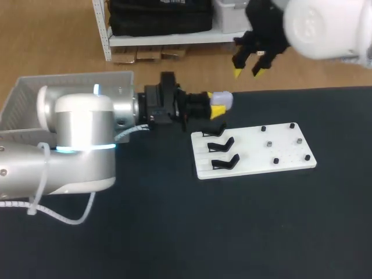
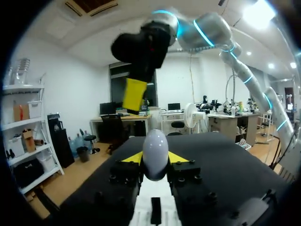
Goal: Pick up each earbud case from the left stands, insert the matching earbuds, close the lid, and place the case in the box.
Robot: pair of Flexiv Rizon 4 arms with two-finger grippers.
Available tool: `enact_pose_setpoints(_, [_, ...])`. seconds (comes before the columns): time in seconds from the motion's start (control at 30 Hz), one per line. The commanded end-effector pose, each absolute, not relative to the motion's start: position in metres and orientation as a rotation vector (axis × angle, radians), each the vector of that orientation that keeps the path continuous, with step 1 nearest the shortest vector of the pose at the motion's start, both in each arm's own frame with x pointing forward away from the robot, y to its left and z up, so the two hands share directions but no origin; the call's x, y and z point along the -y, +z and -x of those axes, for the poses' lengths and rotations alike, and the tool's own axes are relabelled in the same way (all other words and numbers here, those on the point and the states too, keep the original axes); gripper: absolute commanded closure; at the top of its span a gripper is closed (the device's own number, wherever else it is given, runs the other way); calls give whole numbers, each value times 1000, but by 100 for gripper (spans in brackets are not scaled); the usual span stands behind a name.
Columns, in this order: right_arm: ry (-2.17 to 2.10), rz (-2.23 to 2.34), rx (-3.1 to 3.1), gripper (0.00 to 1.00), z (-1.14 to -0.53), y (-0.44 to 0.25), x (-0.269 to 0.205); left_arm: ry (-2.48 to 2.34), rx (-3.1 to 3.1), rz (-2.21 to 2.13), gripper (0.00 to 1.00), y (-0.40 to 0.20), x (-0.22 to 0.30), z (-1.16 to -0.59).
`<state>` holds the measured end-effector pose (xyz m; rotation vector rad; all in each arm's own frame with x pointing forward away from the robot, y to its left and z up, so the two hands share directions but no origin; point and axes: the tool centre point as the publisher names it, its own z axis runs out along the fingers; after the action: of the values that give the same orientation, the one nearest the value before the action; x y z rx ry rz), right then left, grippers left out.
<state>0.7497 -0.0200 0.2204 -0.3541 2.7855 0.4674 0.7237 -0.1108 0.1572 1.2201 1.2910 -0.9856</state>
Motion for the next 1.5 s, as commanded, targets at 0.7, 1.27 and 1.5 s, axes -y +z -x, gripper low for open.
enact_pose_setpoints(0.7, [503,330,-2684,0,-734,217,34,-810,-1377,-1074,100,149,-129,-787])
enact_pose_setpoints(1.27, [503,330,-2684,0,-734,217,34,-795,-1546,-959,100,100,-189,-837])
enact_pose_setpoints(1.5, [503,330,-2684,0,-734,217,34,-804,-1626,-880,62,76,-204,-845])
